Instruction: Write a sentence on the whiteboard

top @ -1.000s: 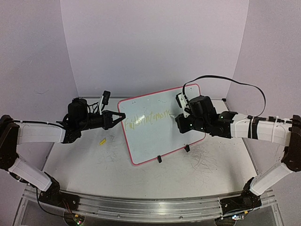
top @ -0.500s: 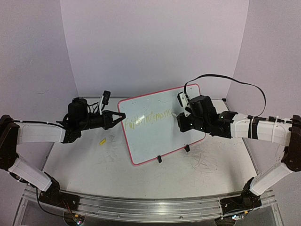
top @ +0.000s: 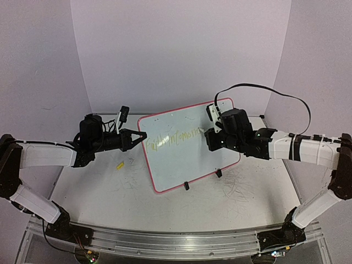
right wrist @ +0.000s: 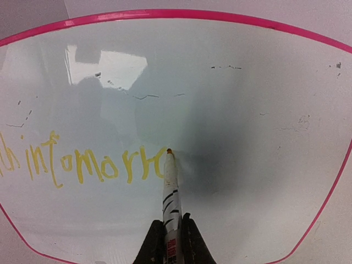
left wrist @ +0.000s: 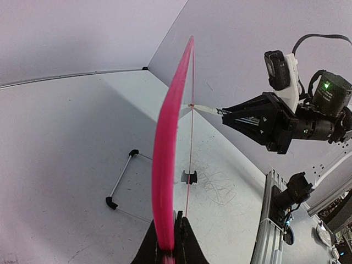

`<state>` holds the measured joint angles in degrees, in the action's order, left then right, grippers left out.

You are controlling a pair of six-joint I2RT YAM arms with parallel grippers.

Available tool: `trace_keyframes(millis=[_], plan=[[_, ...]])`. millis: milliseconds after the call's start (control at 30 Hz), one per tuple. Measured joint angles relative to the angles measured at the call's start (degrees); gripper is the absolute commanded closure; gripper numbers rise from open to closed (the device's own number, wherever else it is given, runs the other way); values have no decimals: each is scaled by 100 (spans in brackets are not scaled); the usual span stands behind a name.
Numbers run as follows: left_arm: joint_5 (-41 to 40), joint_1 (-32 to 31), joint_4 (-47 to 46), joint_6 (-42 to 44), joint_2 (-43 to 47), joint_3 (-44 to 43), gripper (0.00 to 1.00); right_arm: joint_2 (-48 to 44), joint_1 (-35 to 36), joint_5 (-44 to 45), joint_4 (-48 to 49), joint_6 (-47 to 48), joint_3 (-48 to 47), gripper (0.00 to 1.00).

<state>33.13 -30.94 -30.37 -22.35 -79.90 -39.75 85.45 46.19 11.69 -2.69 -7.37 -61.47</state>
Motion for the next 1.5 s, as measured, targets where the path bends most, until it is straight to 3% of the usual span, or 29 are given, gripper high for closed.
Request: trace_keyframes(millis=[500, 1500], plan=[[18, -2, -3, 10, 0, -10, 100, -360, -222, -79, -31, 23, 98, 100], [28, -4, 49, 50, -2, -42, 100, -188, -251, -339, -40, 101, 123, 100]])
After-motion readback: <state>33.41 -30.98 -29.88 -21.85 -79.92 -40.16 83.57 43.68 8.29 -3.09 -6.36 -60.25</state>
